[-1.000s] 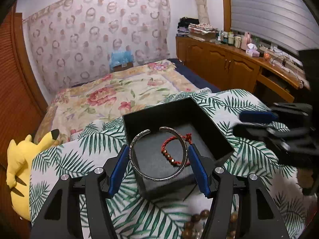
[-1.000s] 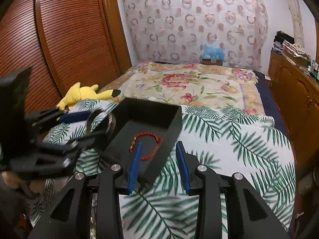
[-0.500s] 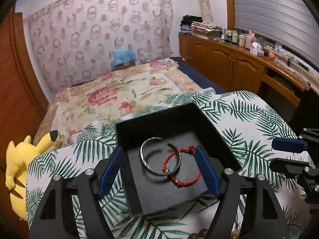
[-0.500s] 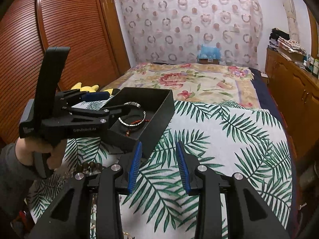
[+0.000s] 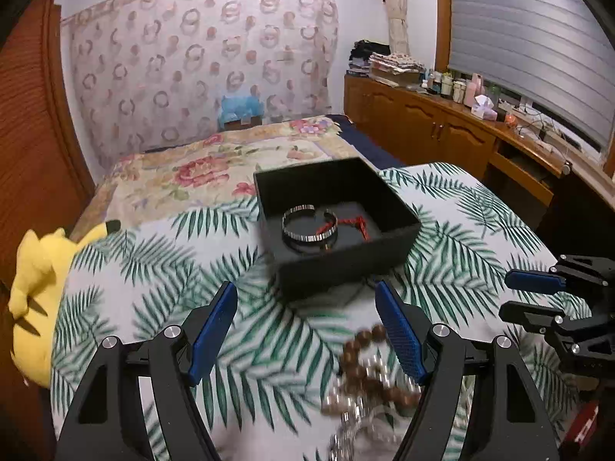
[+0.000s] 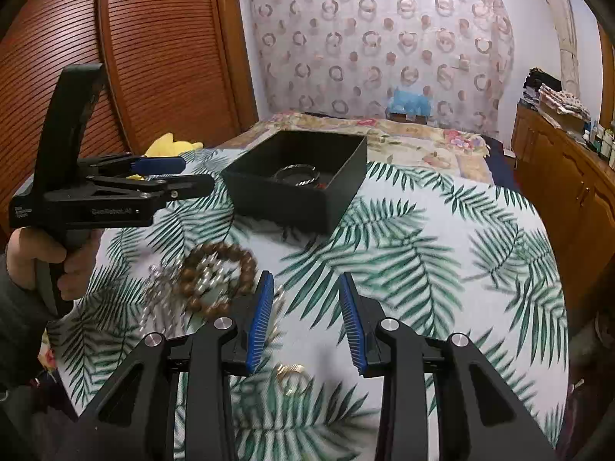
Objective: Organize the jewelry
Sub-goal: 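Withdraw both tools from the box back toward the jewelry pile, then grasp the brown wooden bead bracelet with the left tool and lift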
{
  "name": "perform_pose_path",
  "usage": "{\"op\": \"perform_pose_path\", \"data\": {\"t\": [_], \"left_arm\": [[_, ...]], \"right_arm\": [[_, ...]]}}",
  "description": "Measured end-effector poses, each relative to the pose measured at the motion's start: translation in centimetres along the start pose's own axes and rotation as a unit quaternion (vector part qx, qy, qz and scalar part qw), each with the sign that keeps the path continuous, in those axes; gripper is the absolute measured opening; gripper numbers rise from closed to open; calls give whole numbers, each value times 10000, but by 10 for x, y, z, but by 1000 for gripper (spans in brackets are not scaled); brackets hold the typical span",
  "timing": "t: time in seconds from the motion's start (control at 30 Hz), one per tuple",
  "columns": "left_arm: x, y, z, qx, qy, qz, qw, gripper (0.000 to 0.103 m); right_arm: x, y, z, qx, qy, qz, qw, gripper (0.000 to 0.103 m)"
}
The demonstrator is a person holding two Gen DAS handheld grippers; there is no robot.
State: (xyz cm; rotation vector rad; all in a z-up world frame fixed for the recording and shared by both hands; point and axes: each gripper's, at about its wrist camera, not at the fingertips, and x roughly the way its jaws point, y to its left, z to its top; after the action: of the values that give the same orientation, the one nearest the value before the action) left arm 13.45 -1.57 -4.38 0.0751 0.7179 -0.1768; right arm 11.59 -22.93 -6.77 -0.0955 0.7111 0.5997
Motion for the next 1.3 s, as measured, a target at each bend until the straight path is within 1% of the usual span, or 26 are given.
{"op": "perform_pose_path", "data": {"t": [0.13,0.37,0.43,0.47,0.5,0.6,0.67,0.83,0.97,1.03,1.1,1.13,1.17,1.3], "left_arm": [[-9,2,-17,-103,55,-32,9999,71],[-15,1,-40,-280,196,-319,9989,71],[-13,2,-44,-369,259,-434,9980,66],[-11,1,-45,-406,321,-488,9975,57],[-9,0,-46,-440,371,-553,9968,52],[-3,-3,-47,-520,444,-724,9950,46],[1,-7,-46,-504,482,-762,9946,46],[11,-18,-43,-432,603,-720,9946,46],[19,-20,-41,-440,686,-646,9946,46],[23,-19,-40,-456,720,-562,9948,42],[26,-17,-39,-549,749,-539,9942,33],[27,-16,-39,-561,752,-499,9943,31],[27,-15,-39,-578,751,-471,9944,31],[31,-13,-40,-675,818,-577,9927,31]], "right_arm": [[-8,6,-16,-36,8,-141,9999,38],[-12,12,-41,38,184,-160,9997,38],[-11,14,-45,28,236,-185,9995,38],[-10,15,-47,23,250,-195,9995,38],[-10,15,-48,23,264,-203,9994,38],[-9,17,-51,62,289,-159,9994,38],[-7,19,-53,42,310,-183,9993,38],[-6,22,-55,-27,321,-232,9992,38],[-6,24,-55,-58,325,-228,9992,38],[-5,23,-54,-35,327,-214,9992,38],[-5,22,-54,-2,323,-194,9993,38],[-5,22,-54,5,322,-186,9993,38],[-5,22,-54,10,321,-179,9993,38],[-5,21,-54,10,320,-176,9993,38]]}}
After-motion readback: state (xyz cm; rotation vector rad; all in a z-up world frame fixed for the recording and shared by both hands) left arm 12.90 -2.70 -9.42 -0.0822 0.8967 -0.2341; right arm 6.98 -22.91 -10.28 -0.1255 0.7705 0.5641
